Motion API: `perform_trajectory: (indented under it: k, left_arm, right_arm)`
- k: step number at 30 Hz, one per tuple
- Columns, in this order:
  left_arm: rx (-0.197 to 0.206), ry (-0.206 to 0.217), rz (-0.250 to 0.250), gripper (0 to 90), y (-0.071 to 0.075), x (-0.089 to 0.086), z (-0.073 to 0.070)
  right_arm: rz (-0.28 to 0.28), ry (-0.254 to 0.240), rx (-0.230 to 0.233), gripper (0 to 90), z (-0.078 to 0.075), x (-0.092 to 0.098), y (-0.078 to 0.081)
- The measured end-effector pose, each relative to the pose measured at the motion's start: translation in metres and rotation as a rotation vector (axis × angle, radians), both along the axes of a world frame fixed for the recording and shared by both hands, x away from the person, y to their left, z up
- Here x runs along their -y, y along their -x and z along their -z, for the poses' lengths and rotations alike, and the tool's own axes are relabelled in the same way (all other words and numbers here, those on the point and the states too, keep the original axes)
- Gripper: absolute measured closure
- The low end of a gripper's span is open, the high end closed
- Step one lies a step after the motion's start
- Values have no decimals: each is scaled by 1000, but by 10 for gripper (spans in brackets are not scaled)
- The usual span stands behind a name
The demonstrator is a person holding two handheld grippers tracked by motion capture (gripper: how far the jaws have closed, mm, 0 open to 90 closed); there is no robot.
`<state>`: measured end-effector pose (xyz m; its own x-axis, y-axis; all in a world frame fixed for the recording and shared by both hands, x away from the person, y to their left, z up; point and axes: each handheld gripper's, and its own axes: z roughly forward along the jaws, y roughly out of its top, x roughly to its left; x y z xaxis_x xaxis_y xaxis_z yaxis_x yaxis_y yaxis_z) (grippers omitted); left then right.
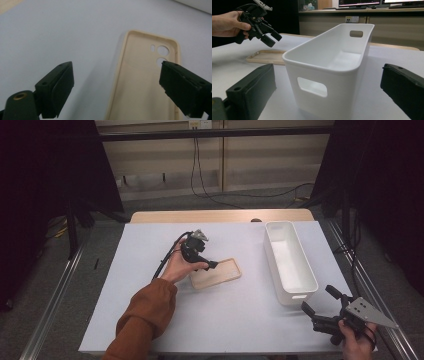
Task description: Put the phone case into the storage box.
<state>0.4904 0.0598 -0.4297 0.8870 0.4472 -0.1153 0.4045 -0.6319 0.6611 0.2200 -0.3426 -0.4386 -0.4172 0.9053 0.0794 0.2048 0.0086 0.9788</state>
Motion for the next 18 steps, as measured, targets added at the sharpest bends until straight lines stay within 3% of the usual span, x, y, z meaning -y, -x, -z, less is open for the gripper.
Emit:
perform_trajectory:
  k: [3, 4, 16, 18]
  left_arm:
    - [-3, -69, 25, 182, -3, -2, 2]
    - [-24, -46, 2, 197, -3, -2, 4]
    - [-73, -128, 65, 365, -5, 3, 14]
    - [-83, -140, 81, 430, -5, 4, 16]
  right_arm:
    - [-1, 1, 0, 0, 0, 0, 0]
    - [-1, 0, -1, 0, 0, 0, 0]
    - [-4, 0, -1, 0, 0, 0, 0]
    - [-3, -1, -2, 0, 0, 0, 0]
